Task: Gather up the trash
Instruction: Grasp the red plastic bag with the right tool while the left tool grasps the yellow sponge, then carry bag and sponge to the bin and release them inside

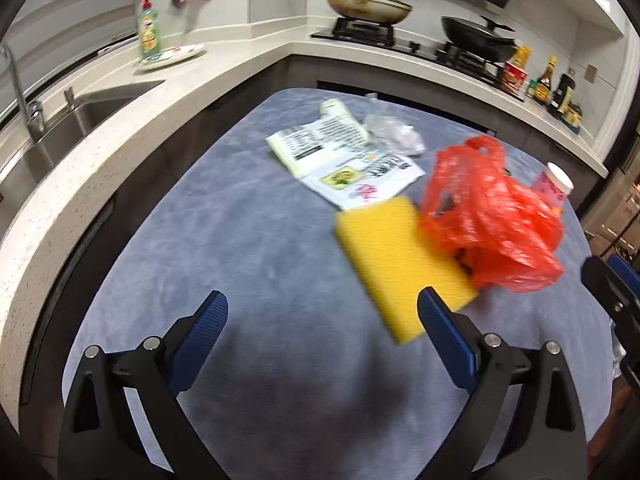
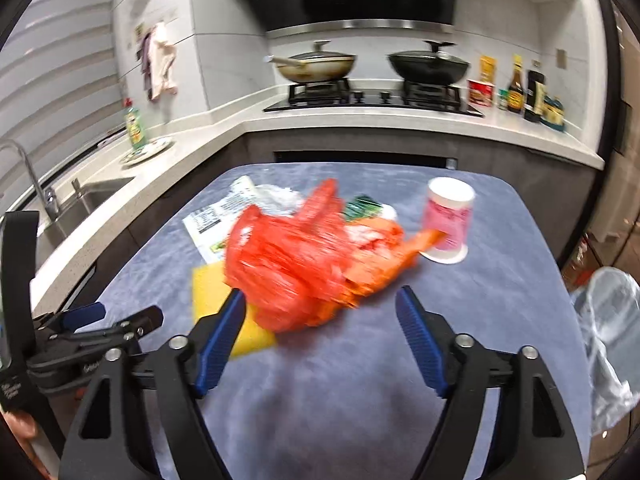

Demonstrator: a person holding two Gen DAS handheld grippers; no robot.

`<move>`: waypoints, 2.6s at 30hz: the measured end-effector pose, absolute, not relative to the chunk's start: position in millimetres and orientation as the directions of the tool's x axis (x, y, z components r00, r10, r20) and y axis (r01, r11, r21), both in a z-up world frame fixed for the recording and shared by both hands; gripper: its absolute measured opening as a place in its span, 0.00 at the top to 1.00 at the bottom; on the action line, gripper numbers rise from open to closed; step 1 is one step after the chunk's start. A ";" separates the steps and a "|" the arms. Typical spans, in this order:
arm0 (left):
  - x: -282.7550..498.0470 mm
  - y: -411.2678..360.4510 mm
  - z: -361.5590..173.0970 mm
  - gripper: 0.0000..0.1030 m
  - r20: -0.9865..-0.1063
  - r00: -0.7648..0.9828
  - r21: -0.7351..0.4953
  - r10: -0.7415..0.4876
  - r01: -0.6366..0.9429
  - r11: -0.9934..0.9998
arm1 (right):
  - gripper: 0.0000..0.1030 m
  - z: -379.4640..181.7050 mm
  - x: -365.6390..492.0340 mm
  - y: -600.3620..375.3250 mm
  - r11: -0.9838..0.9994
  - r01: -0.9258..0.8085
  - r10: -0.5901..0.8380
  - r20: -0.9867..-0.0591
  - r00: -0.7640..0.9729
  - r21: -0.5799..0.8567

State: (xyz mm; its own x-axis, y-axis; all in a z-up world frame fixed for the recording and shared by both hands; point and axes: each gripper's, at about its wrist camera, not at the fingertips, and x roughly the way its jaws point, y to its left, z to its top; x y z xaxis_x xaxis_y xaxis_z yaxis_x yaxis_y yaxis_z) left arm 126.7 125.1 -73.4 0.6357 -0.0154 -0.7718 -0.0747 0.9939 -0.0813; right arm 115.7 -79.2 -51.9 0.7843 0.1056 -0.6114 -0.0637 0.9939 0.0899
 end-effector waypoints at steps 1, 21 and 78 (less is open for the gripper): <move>127.0 128.7 -74.5 0.11 -0.773 0.634 -0.081 -0.011 -0.081 0.993 | 0.25 -53.7 122.4 -72.0 0.993 -0.076 0.114 -0.615 0.780 0.088; 138.3 142.7 -84.9 0.09 -0.792 0.610 -0.102 -0.023 -0.094 0.990 | 0.93 -89.0 176.2 -57.9 0.987 -0.098 0.159 -0.686 0.710 0.127; 103.9 -63.8 2.4 0.27 -0.690 0.593 -0.171 -0.414 0.422 0.890 | 0.94 -23.9 3.2 -326.8 0.875 0.427 -0.252 -0.539 0.804 0.227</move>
State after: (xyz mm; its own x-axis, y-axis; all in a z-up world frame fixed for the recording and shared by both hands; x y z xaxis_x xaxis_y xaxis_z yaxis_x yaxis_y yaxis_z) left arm 103.9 -63.8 2.4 0.5934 -0.4139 -0.6904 0.4223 0.8902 -0.1708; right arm 3.2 -326.8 -23.9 0.8039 -0.2520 -0.5387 0.4267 0.8753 0.2273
